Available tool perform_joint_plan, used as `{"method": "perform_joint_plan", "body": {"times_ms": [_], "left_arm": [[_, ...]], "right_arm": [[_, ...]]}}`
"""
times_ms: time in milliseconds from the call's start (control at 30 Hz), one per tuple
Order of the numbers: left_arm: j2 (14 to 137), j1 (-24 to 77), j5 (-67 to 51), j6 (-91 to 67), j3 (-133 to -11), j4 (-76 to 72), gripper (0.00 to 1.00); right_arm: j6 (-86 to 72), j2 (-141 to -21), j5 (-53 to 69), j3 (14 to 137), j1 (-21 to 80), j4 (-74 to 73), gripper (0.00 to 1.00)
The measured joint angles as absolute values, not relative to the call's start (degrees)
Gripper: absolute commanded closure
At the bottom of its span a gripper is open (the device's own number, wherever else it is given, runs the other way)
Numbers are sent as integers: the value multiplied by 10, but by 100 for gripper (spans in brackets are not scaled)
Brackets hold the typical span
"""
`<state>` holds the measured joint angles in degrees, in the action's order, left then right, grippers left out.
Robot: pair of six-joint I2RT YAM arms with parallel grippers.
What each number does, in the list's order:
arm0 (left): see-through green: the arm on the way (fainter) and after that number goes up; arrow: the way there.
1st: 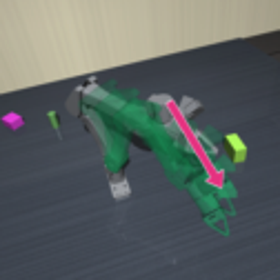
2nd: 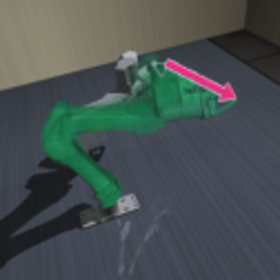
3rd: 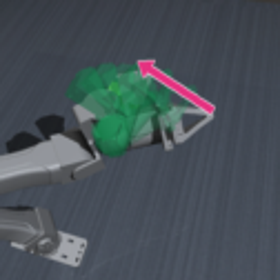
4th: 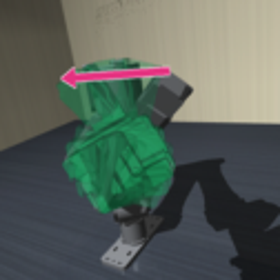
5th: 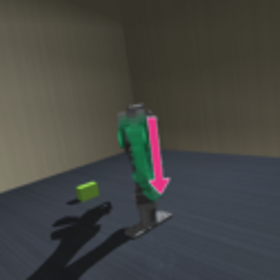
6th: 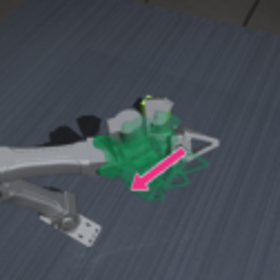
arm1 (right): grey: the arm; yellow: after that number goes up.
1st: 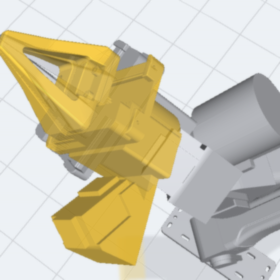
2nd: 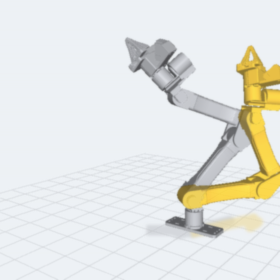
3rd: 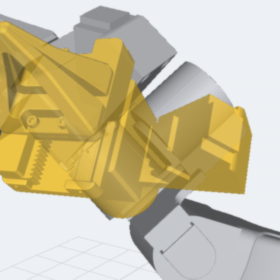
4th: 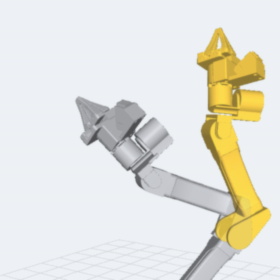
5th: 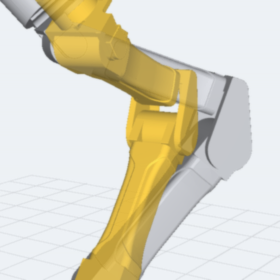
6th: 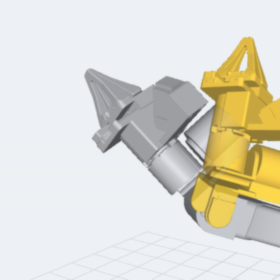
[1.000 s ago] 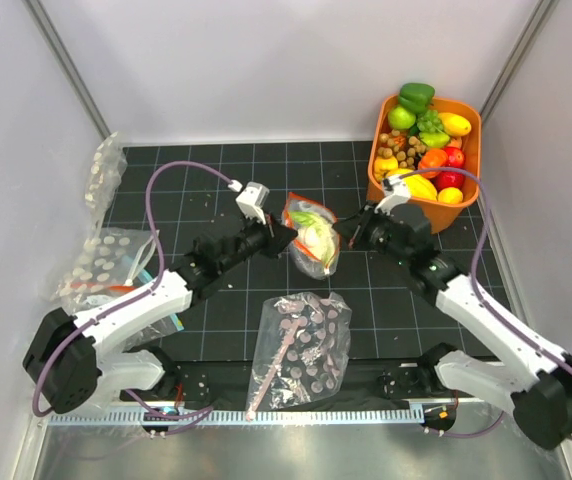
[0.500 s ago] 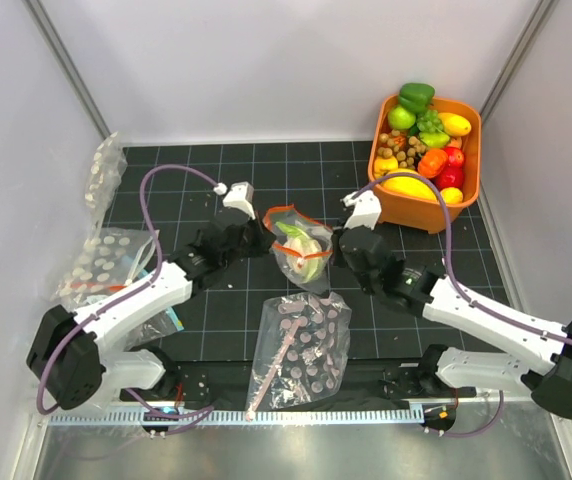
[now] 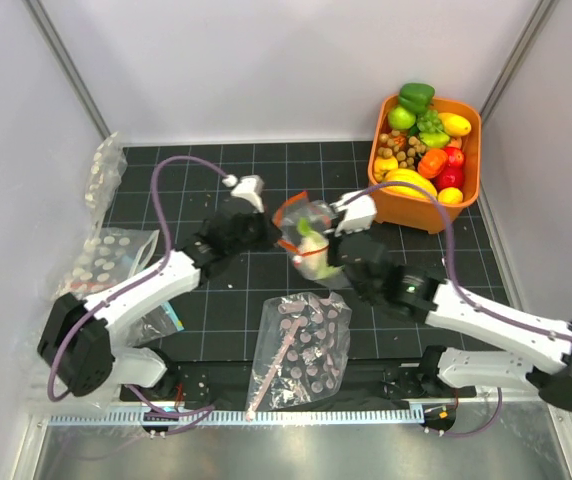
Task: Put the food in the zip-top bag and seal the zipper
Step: Adjust the zipper food storage bag at the center of the board.
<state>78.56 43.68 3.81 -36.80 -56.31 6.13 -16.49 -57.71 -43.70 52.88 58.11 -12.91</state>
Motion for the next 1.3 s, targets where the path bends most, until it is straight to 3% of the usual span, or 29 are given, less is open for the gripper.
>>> {"method": "perform_joint_plan", "body": {"times_ms": [133,367,467,567,600,700,800,1300], "left_arm": [[717,384,45,-372,-511,61,100],[655,425,30,-361,-510,45,100],[637,425,29,-356,-506,44,99],[628,423,23,-352,-501,43,86],[628,423,20,-349,-501,42,69],[632,423,17,-335,-501,42,41],[641,423,23,-334,-503,51,29],[661,481,160,-307,-569,134,16]], "right_arm": [[-151,-641,-414,528,617,-116,99],[-202,-521,-358,474,470,-107,99],[-215,-534,-320,478,459,-88,99],[-220,-579,-281,486,460,-75,99],[-222,-595,-269,486,460,-76,99],[-224,-613,-236,476,460,-78,99],[-225,-604,-207,470,460,-71,99],[-213,-594,-165,471,496,-48,99]]}}
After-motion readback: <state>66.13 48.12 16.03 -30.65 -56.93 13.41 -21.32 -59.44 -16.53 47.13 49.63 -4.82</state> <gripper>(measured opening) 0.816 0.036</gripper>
